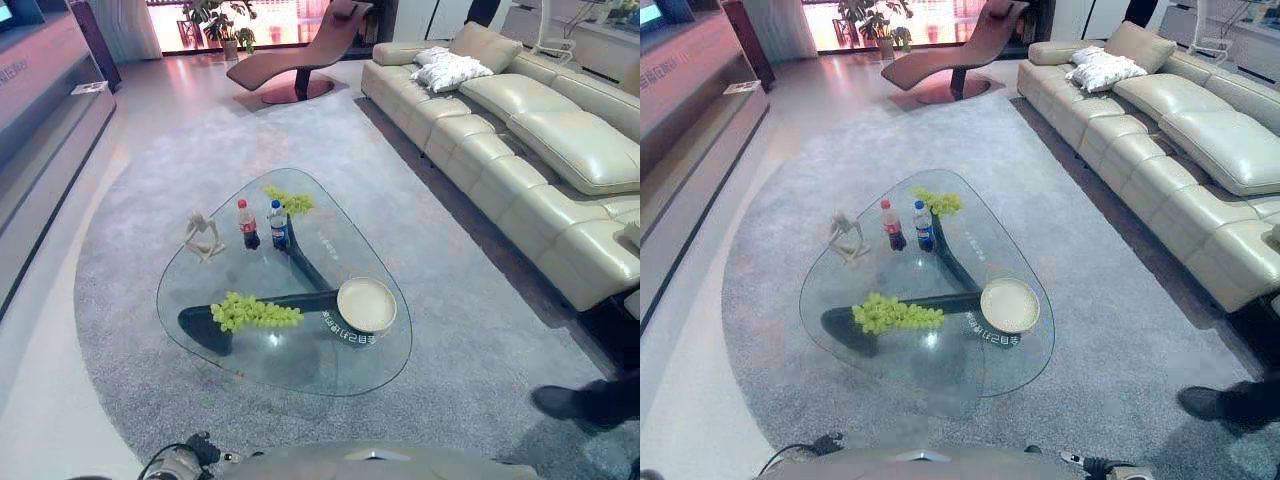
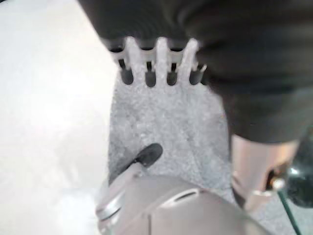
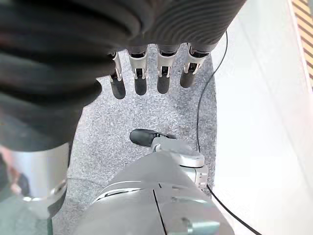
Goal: Pick up fruits into the plate
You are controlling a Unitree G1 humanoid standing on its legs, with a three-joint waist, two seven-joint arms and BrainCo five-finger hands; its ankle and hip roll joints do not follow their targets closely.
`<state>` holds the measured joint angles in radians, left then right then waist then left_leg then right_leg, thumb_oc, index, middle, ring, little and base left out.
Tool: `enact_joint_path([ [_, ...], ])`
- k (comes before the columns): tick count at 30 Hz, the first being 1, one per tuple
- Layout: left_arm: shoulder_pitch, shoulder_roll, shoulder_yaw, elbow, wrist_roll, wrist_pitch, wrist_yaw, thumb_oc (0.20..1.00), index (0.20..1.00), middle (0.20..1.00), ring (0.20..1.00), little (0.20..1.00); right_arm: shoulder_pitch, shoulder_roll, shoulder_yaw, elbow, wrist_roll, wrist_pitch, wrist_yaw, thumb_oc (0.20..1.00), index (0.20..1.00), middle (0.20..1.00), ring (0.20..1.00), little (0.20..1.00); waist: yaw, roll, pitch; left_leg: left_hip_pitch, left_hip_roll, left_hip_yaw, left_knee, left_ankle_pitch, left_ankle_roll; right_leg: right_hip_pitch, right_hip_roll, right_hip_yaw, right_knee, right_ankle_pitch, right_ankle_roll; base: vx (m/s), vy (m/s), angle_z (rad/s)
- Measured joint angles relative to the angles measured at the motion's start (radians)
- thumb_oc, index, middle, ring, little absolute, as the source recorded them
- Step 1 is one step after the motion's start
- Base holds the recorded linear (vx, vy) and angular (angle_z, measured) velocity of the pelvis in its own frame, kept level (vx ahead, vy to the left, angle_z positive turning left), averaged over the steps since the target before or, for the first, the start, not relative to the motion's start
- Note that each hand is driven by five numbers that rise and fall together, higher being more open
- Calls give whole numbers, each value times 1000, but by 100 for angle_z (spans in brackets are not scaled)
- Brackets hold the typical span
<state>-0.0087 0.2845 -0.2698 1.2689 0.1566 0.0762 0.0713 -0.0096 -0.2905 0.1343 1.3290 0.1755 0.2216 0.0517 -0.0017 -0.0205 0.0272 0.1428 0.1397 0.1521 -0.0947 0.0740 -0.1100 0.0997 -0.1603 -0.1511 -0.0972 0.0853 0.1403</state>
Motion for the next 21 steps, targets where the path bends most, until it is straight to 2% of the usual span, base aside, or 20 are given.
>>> enact_joint_path([
  [21,0,0,0,1,0,-12,-6,1000,1000,1000,1000,1000,0,0,0,0,0,0,0,1000,1000,1000,1000,1000,0,0,0,0,0,0,0,0,-1,0,0,0,0,0,0,15,-5,2],
])
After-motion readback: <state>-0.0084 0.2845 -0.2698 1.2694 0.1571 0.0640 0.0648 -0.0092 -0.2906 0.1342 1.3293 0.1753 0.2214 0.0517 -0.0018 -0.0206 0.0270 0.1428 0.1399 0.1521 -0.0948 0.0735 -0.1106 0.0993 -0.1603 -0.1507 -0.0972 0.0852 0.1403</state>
